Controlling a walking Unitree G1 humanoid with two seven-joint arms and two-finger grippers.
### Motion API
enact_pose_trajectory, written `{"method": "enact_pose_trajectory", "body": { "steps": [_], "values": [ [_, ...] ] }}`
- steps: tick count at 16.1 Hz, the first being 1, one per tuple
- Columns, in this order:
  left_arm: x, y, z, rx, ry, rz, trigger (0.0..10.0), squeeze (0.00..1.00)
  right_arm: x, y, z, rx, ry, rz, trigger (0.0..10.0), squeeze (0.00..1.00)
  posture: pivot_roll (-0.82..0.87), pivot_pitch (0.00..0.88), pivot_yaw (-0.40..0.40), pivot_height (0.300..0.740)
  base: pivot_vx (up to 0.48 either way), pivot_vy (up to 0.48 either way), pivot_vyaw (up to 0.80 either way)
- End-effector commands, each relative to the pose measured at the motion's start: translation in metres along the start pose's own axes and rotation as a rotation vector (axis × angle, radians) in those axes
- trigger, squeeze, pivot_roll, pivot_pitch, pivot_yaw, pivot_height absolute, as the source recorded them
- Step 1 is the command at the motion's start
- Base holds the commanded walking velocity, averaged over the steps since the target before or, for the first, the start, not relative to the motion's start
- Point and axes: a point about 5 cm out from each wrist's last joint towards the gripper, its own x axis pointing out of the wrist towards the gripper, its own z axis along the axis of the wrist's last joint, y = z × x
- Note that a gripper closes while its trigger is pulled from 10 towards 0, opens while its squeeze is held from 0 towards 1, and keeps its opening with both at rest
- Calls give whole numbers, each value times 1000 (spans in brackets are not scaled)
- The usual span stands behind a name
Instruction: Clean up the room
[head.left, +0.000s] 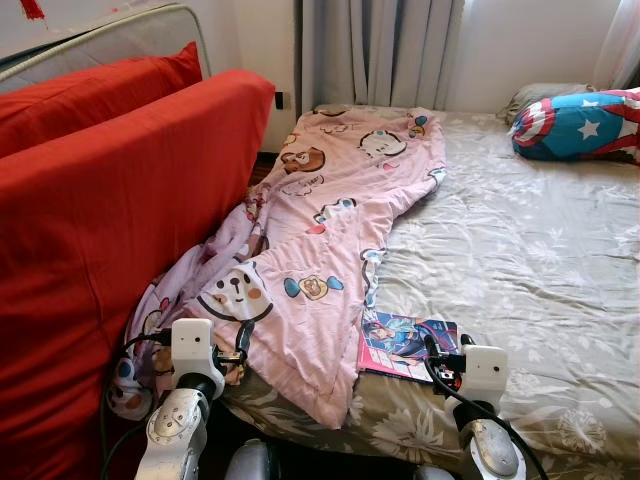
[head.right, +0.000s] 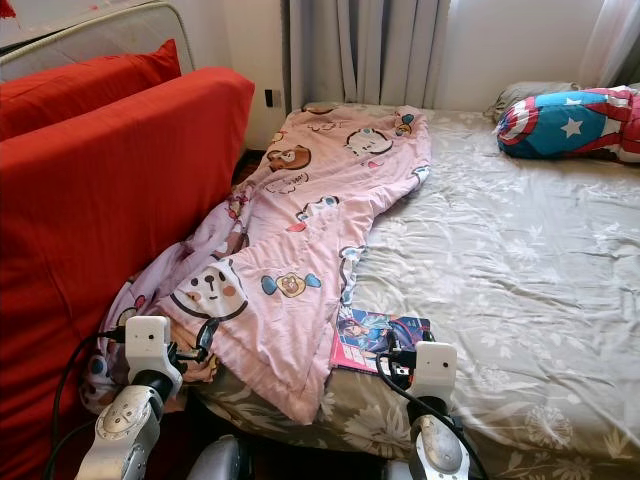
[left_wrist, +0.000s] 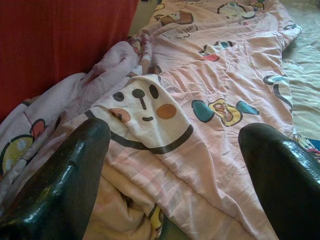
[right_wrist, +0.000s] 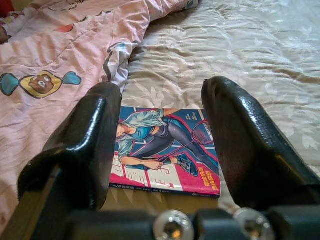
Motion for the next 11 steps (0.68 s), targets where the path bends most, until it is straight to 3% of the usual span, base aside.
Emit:
{"method": "enact_pose_trajectory", "body": {
  "steps": [1,6,11],
  "values": [
    [0,1,3,18,-1,-9,10000,0,2,0,0,1,2,-4,10000,0,-91,0,24,625,0,0,0],
    [1,0,2,21,3,-14,10000,0,3,-1,1,2,0,-8,10000,0,-92,0,25,625,0,0,0],
    [0,0,3,24,2,-15,10000,0,3,-5,2,-1,-3,-21,10000,0,-91,0,25,625,244,0,0]
  ]
}}
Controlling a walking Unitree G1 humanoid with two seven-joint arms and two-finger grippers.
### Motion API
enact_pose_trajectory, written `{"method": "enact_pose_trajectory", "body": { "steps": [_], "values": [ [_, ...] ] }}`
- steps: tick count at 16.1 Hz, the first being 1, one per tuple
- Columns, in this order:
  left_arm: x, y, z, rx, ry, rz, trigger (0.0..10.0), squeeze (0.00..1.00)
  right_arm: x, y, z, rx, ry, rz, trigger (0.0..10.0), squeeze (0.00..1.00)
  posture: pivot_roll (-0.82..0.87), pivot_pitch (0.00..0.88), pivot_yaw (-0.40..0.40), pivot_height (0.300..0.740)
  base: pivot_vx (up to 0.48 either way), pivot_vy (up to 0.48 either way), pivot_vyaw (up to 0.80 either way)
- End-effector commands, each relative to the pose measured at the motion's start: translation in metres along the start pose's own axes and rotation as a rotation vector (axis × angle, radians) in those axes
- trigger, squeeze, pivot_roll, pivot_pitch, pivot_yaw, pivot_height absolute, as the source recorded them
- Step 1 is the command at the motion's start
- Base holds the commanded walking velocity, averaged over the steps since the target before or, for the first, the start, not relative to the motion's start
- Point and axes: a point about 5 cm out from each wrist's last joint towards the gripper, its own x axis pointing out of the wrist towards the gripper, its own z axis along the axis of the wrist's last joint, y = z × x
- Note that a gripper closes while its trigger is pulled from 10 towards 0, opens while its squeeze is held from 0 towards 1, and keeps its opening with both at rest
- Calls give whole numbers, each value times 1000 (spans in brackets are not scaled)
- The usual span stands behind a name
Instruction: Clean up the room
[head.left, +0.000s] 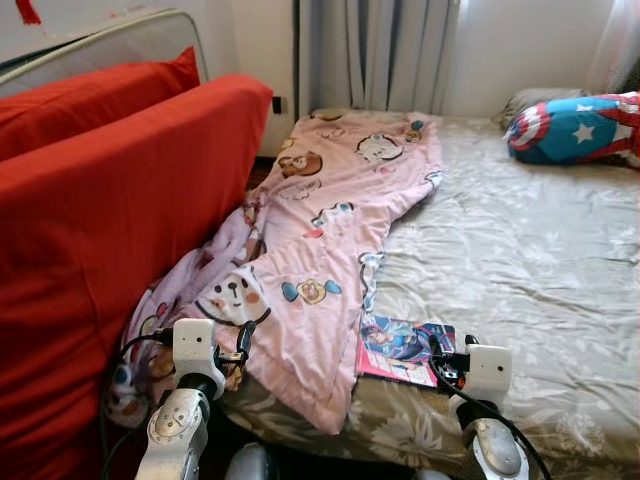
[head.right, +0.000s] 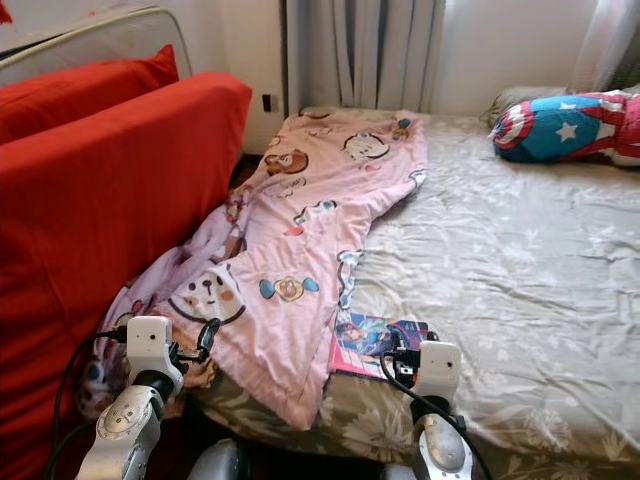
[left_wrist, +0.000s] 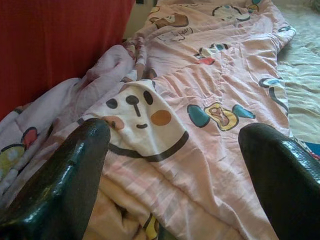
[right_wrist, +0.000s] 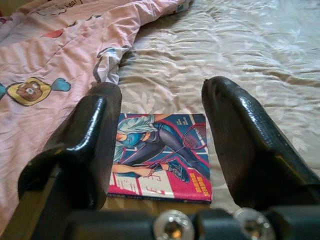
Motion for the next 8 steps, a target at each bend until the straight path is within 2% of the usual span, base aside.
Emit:
{"method": "enact_pose_trajectory", "body": {
  "steps": [1,8],
  "values": [
    [0,1,3,19,-2,-9,10000,0,2,-1,1,-1,-3,-4,10000,0,-90,0,25,625,247,0,0],
    [1,0,3,19,-3,-12,10000,0,2,2,1,-17,-4,18,10000,0,-90,0,26,625,252,0,0]
  ]
}}
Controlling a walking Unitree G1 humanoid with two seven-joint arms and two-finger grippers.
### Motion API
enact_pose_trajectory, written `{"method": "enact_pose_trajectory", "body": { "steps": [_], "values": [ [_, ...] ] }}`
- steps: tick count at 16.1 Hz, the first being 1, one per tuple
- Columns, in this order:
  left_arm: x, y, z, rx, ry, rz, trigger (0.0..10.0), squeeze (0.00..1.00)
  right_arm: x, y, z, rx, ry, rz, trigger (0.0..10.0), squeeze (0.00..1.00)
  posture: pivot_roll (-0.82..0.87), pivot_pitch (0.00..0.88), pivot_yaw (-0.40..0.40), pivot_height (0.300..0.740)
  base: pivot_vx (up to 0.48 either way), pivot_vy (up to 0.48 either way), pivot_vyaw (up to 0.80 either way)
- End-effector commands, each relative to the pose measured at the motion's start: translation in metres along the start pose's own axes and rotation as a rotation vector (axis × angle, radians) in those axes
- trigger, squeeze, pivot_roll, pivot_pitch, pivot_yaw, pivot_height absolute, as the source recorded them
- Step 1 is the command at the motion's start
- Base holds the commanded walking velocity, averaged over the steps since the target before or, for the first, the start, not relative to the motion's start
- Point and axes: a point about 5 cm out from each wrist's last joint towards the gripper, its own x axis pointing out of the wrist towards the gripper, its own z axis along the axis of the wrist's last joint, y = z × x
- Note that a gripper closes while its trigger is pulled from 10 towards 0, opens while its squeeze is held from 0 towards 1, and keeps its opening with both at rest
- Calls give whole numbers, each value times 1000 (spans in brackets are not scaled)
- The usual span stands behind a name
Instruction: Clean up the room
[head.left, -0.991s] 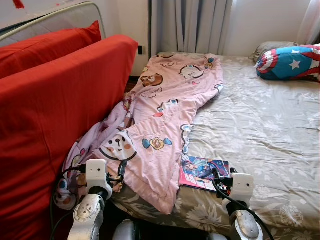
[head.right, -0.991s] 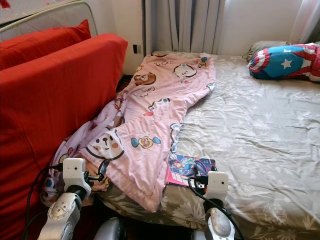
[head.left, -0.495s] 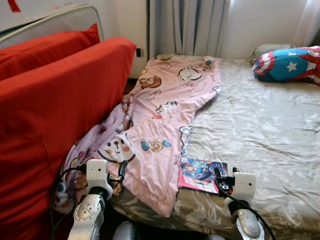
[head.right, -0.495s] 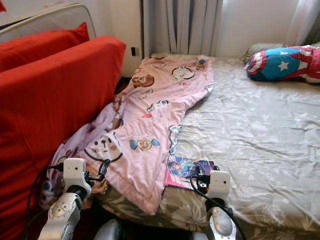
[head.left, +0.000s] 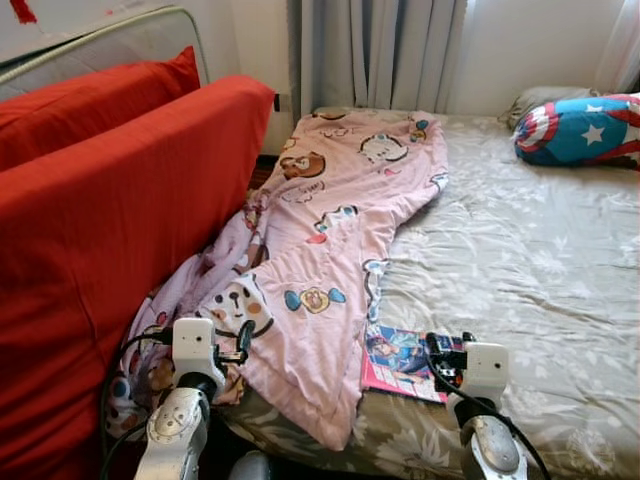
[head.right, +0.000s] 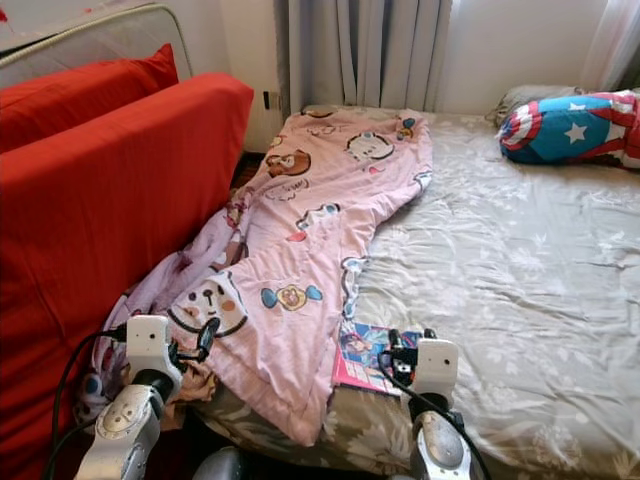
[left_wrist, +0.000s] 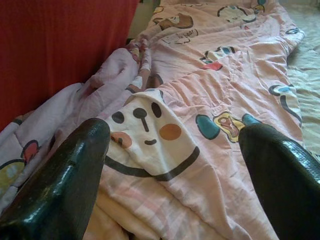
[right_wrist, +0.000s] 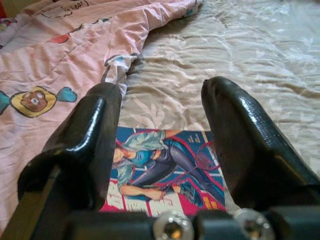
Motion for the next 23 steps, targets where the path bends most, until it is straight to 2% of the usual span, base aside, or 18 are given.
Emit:
{"method": "enact_pose_trajectory", "body": {
  "steps": [1,14,16,20,21,22,23],
  "values": [
    [1,0,3,15,-2,-10,10000,0,0,0,-1,-8,0,3,10000,0,-89,0,25,625,255,0,0],
    [0,2,3,19,-3,-6,10000,0,0,0,-4,-3,20,-7,10000,0,-76,0,28,625,264,0,0],
    [-1,3,5,20,-9,-4,10000,0,2,-2,-6,17,35,-26,10000,0,-68,0,33,625,0,0,0],
    [-1,6,9,35,-15,-11,10000,0,10,-14,-15,82,107,-96,10000,0,-41,0,42,625,0,0,0],
    [0,6,11,43,-16,-14,10000,0,9,-23,-22,129,147,-147,10000,0,-35,2,52,625,0,0,0],
    [0,6,11,45,-16,-16,10000,0,9,-26,-24,141,159,-164,10000,0,-34,5,54,625,0,0,0],
    [0,5,12,50,-15,-25,10000,0,6,-35,-32,211,202,-216,10000,0,-28,26,69,625,0,0,0]
  ]
}}
